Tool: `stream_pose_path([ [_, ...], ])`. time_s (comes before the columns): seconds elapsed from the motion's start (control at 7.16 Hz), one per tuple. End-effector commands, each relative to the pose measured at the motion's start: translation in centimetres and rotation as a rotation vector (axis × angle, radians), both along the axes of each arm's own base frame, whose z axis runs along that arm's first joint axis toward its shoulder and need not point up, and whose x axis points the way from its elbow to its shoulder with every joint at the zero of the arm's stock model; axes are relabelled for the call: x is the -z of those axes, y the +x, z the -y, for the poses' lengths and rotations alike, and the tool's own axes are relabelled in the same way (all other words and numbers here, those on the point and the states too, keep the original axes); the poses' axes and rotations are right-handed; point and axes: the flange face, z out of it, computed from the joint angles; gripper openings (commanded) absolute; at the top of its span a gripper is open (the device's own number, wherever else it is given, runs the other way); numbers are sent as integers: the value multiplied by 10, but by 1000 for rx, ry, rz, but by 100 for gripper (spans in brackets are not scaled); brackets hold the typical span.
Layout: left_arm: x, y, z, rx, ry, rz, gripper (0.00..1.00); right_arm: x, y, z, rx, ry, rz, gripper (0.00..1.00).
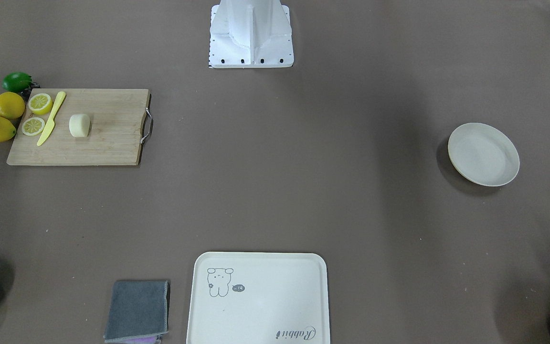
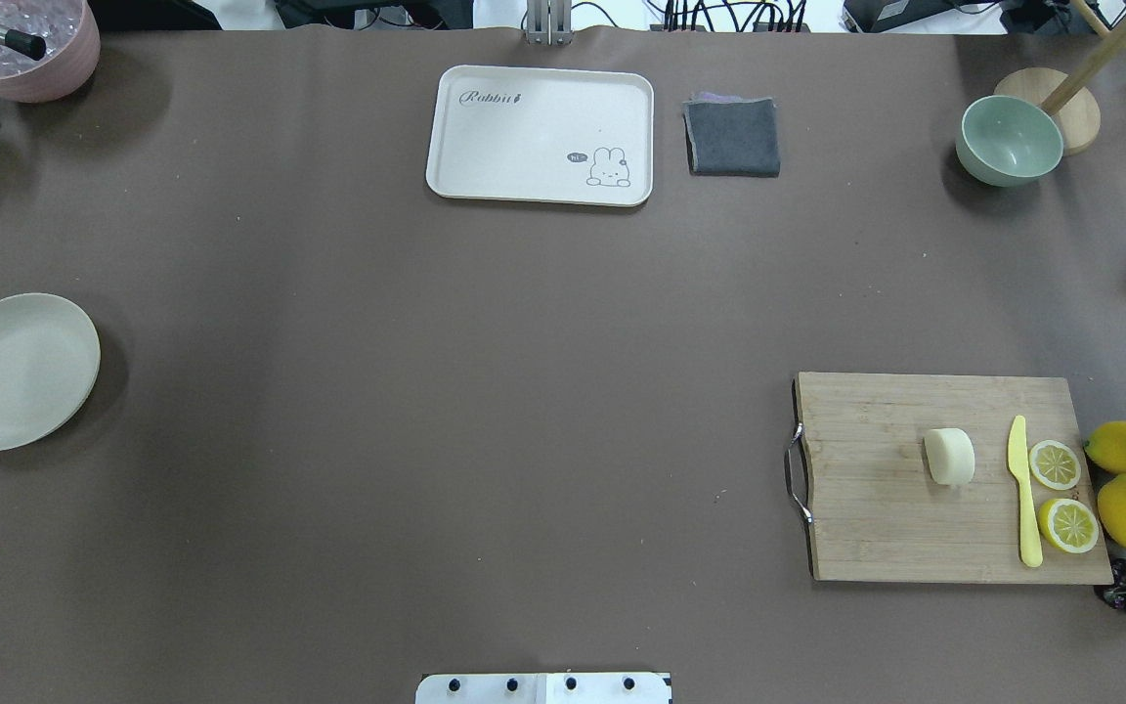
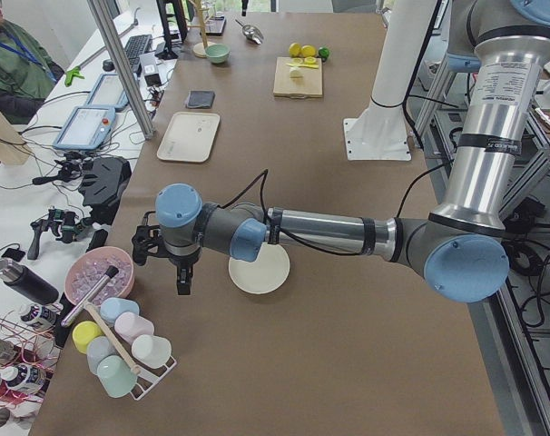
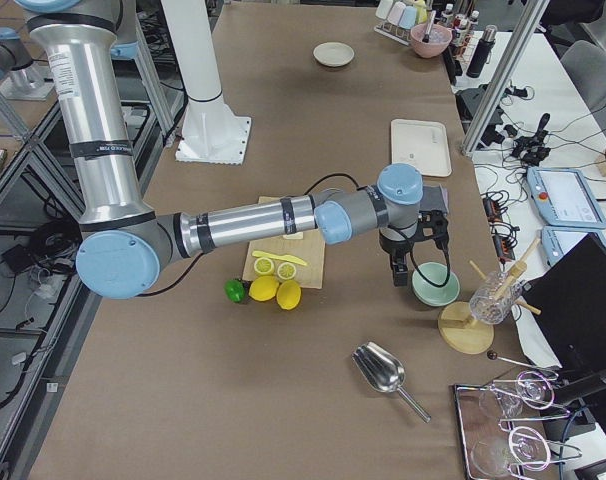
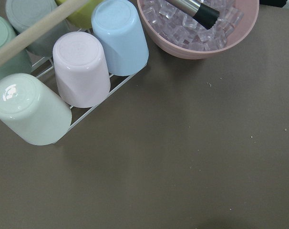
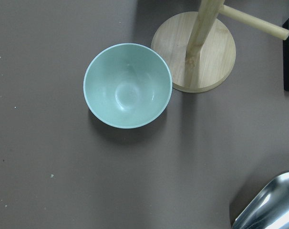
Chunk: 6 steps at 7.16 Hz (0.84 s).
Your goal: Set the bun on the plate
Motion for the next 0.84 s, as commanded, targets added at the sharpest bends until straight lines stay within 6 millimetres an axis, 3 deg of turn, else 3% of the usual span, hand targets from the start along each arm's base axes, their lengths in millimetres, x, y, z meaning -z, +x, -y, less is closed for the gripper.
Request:
stream_pose_path([
  [0.0,2,3,-3,-7,1,-22,98,7,0,-1,2,10,10,100],
  [0.42,10,5,-1,-22,16,-62,98,7,0,-3,2,11,12,100],
  [0.7,4,3,-5,-10,-7,-63,98,6,1,-4,2,11,12,100],
])
